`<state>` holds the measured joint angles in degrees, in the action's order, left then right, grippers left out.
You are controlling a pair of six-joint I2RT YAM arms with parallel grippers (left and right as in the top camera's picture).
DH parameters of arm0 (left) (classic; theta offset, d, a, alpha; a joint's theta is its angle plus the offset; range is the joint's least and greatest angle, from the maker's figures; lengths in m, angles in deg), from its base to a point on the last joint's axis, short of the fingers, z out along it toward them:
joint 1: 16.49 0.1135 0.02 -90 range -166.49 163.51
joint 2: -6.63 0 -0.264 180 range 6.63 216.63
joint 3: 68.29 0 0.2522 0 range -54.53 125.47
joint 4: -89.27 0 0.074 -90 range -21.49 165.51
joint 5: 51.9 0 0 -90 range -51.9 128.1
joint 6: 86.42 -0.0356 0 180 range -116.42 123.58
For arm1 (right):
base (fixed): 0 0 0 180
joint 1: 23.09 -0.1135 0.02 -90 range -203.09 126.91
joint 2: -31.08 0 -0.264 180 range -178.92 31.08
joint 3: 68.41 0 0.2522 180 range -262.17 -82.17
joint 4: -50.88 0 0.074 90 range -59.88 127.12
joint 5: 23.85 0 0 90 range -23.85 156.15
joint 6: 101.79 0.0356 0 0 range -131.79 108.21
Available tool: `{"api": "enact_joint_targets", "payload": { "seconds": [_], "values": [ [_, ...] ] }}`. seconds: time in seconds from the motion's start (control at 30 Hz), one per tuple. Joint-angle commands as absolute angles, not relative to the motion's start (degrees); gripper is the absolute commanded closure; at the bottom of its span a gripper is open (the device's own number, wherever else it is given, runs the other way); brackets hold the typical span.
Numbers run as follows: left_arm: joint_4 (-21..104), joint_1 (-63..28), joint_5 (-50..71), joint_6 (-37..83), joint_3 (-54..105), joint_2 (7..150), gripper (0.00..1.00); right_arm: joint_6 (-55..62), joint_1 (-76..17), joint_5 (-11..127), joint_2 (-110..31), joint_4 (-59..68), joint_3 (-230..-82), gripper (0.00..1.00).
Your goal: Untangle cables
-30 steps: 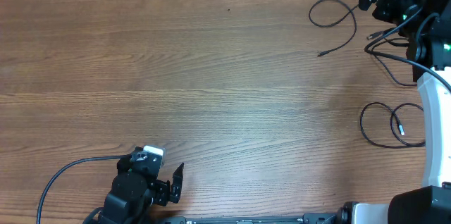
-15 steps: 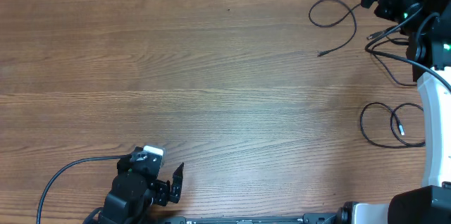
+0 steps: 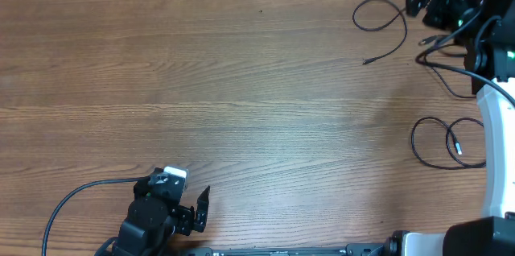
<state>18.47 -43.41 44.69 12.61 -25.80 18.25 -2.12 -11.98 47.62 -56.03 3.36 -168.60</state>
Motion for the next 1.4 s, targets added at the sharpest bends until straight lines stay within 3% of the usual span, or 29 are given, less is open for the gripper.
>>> {"api": "enact_joint_targets", "payload": {
  "seconds": [0.0, 0.13, 0.5, 0.9, 1.37],
  "values": [
    [18.8, -43.3, 44.0, 13.4, -26.2, 18.1, 0.00, -3.5, -12.2, 52.5, -47.3, -1.1, -167.5, 0.00],
    [18.8, -43.3, 44.0, 13.4, -26.2, 18.1, 0.01, -3.5, -12.2, 56.0, -36.1, -6.4, -164.4, 0.00],
    [18.8, -43.3, 44.0, 13.4, -26.2, 18.1, 0.00, -3.2, -12.1, 65.0, -6.0, -5.3, -143.1, 0.00],
    [18.8, -43.3, 44.0, 13.4, -26.2, 18.1, 0.01, -2.6, -12.2, 59.1, 9.5, 25.7, -106.2, 0.00],
    [18.8, -43.3, 44.0, 13.4, -26.2, 18.1, 0.00, 0.4, -12.9, 58.9, 21.5, 44.8, -82.4, 0.00]
  ]
}}
